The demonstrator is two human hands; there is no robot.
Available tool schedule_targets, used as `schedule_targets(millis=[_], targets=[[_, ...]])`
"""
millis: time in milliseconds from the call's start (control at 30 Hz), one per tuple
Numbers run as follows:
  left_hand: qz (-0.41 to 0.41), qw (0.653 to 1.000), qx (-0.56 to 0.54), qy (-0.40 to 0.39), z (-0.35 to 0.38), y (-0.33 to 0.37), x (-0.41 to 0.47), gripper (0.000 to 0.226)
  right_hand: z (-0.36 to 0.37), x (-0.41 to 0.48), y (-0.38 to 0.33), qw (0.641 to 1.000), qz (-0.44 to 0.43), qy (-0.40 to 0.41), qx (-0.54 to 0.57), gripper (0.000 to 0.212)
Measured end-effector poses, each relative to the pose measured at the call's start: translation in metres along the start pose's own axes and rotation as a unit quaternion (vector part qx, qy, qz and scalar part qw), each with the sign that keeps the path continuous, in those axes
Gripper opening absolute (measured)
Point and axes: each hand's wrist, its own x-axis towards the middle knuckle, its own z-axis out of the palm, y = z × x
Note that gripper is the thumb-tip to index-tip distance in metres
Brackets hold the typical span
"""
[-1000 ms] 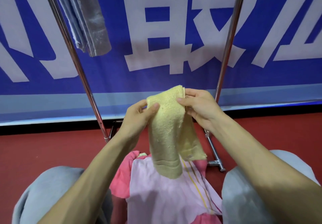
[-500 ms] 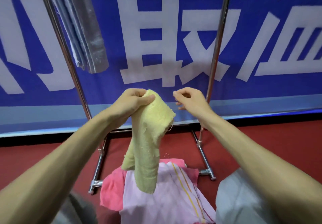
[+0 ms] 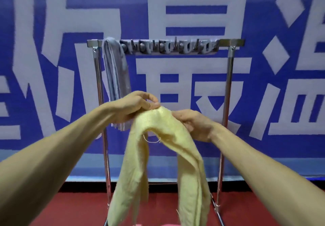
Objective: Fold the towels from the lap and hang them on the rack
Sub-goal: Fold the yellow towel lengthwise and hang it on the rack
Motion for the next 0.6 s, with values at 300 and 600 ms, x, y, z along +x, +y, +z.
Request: schedule_targets(millis=[300,600], targets=[[0.030,0.999,0.013,-0.007,-0.021,0.048,-0.007,0.039,0.008,0.006,-0.083,0.986,-0.130,0.089,-0.049,0.054],[0.080,0.994,-0.055,-0.050,-0.036,0.051,0.001,0.031,0.011,0.047,-0.123,0.965,-0.189,0.127,0.133,0.018]])
